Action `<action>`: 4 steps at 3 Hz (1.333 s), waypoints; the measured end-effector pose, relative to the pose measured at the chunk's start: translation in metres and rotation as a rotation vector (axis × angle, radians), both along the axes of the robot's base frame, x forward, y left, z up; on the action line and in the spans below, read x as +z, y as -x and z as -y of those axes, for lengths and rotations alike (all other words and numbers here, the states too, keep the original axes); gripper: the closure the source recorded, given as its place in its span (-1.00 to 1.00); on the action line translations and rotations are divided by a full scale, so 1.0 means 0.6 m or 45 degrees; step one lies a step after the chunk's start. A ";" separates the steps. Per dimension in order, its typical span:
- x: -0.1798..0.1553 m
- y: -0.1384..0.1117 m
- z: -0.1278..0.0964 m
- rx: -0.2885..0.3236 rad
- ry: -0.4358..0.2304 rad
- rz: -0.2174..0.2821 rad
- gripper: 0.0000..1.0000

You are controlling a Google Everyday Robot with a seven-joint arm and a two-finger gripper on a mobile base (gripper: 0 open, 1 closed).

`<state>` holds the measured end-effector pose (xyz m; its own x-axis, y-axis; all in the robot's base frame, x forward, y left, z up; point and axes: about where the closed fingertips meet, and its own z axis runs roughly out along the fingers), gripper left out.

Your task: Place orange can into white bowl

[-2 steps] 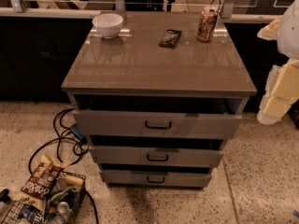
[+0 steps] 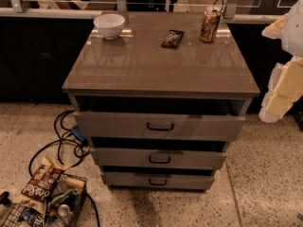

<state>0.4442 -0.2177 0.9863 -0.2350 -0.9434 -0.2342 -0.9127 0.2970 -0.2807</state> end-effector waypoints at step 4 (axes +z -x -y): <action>-0.006 -0.322 0.077 -0.458 -0.944 0.384 -1.00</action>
Offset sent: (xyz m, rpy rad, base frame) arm 0.1860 -0.0777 -0.0071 0.7400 -0.2085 -0.4365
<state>0.6371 -0.2641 0.9827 -0.3182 -0.4042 -0.8575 -0.6463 0.7543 -0.1157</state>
